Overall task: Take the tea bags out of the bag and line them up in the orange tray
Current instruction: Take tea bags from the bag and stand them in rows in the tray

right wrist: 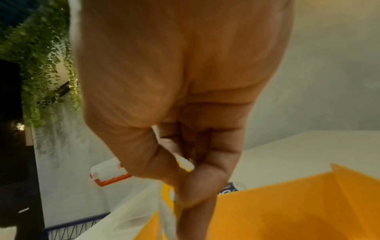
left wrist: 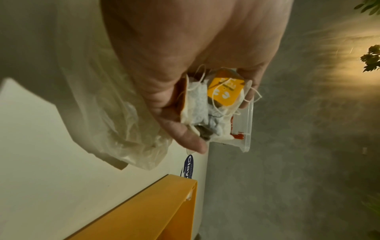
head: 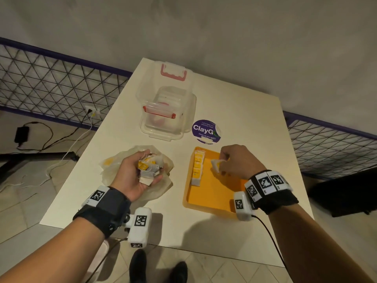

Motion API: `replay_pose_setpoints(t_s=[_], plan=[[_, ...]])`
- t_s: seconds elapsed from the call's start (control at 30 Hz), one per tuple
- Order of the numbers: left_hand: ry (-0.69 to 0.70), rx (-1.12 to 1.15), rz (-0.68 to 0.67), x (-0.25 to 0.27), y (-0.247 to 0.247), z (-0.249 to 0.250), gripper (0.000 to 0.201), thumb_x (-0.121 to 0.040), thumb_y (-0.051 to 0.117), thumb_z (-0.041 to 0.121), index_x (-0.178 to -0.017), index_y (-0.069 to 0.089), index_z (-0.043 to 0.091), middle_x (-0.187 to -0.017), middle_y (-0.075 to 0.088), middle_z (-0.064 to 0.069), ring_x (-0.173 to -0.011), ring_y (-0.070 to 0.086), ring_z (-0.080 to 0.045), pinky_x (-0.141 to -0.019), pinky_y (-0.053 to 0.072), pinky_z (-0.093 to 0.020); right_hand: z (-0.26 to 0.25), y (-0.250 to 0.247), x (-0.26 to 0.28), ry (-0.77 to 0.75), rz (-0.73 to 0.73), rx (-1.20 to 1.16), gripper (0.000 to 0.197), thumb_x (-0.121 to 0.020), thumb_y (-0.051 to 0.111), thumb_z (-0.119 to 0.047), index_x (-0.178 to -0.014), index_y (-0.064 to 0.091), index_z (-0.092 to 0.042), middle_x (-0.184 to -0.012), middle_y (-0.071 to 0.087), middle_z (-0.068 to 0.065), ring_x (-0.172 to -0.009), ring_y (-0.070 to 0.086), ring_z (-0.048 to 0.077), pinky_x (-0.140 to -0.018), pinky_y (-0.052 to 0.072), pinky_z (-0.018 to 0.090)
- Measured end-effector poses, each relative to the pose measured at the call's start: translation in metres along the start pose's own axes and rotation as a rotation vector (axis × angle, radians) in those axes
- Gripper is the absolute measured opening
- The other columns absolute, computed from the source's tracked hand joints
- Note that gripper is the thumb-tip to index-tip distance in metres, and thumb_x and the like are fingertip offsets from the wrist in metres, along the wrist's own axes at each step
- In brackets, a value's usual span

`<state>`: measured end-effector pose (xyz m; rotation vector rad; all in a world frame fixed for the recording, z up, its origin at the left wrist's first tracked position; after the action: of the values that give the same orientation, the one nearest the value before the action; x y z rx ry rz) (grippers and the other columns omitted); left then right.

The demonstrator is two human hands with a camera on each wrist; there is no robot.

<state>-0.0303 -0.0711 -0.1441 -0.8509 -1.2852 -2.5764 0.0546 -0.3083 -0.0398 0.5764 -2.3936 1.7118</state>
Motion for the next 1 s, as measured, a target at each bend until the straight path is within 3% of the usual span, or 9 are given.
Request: replay_pose_setpoints(t_s=[0.13,0.4,0.5,0.6,0.73,0.87,1.0], plan=[[-0.013,-0.002,0.014,-0.001,-0.004,-0.002,0.024,-0.09,0.057,0.031,-0.108,0.06,0.016,-0.094,0.067,-0.012,-0.085,0.066,-0.029,-0.064,0.06,-0.035,-0.004,0.012,0.002,-0.067,-0.043,-0.036,0.008,-0.077,0.068,-0.007,-0.08,0.067,-0.014,-0.074,0.056,-0.006,-0.072,0.052,0.015,-0.056,0.036,0.022],[0.002,-0.021,0.017,0.0,-0.004,-0.003,0.025,-0.09,0.057,0.03,-0.108,0.06,0.013,-0.095,0.066,-0.014,-0.088,0.064,-0.03,-0.063,0.059,-0.035,-0.012,0.063,0.003,-0.083,-0.177,-0.081,0.013,-0.079,0.069,-0.009,-0.09,0.072,-0.015,-0.076,0.059,-0.011,-0.072,0.055,0.007,-0.059,0.04,0.018],[0.0,-0.032,0.012,0.004,0.001,-0.003,0.022,-0.09,0.056,0.03,-0.098,0.063,0.011,-0.09,0.067,-0.013,-0.084,0.064,-0.028,-0.063,0.058,-0.034,-0.009,0.081,0.0,-0.019,-0.244,-0.209,0.012,-0.082,0.07,-0.006,-0.092,0.074,-0.011,-0.077,0.071,0.0,-0.065,0.069,0.014,-0.062,0.054,0.025],[-0.008,-0.033,0.021,0.004,-0.001,-0.004,0.024,-0.092,0.055,0.031,-0.103,0.062,0.012,-0.092,0.067,-0.012,-0.083,0.066,-0.027,-0.064,0.059,-0.034,-0.009,0.092,0.0,0.034,-0.292,-0.28,0.013,-0.084,0.068,-0.005,-0.095,0.073,-0.01,-0.075,0.075,0.013,-0.063,0.073,0.019,-0.057,0.055,0.028],[-0.013,-0.014,0.03,0.003,-0.006,-0.005,0.029,-0.092,0.056,0.03,-0.117,0.056,0.017,-0.097,0.067,-0.011,-0.083,0.067,-0.026,-0.065,0.059,-0.036,-0.009,0.096,-0.004,0.097,-0.286,-0.317,0.018,-0.084,0.07,-0.006,-0.099,0.071,-0.015,-0.083,0.076,0.012,-0.069,0.076,0.024,-0.064,0.058,0.035],[-0.011,0.0,0.021,0.003,-0.003,-0.005,0.028,-0.092,0.055,0.03,-0.118,0.056,0.017,-0.098,0.067,-0.011,-0.087,0.066,-0.028,-0.064,0.06,-0.036,-0.016,0.097,-0.01,0.097,-0.292,-0.246,0.016,-0.081,0.074,-0.003,-0.095,0.069,-0.01,-0.082,0.073,0.009,-0.066,0.075,0.023,-0.06,0.057,0.031],[-0.017,-0.004,0.015,0.003,-0.003,-0.006,0.028,-0.093,0.055,0.03,-0.117,0.056,0.016,-0.097,0.067,-0.012,-0.088,0.065,-0.029,-0.063,0.06,-0.036,-0.021,0.091,-0.016,0.116,-0.25,-0.163,0.016,-0.081,0.073,-0.002,-0.084,0.061,-0.011,-0.079,0.069,0.004,-0.065,0.075,0.021,-0.064,0.059,0.033]])
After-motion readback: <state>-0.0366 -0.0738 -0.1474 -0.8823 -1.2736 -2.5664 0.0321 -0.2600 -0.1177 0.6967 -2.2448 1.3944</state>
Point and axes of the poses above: each hand's wrist, its own x-axis away from the middle knuckle, its own y-axis out of the palm, z = x × y, the point moved 10 cm from there along -x, towards the middle knuckle
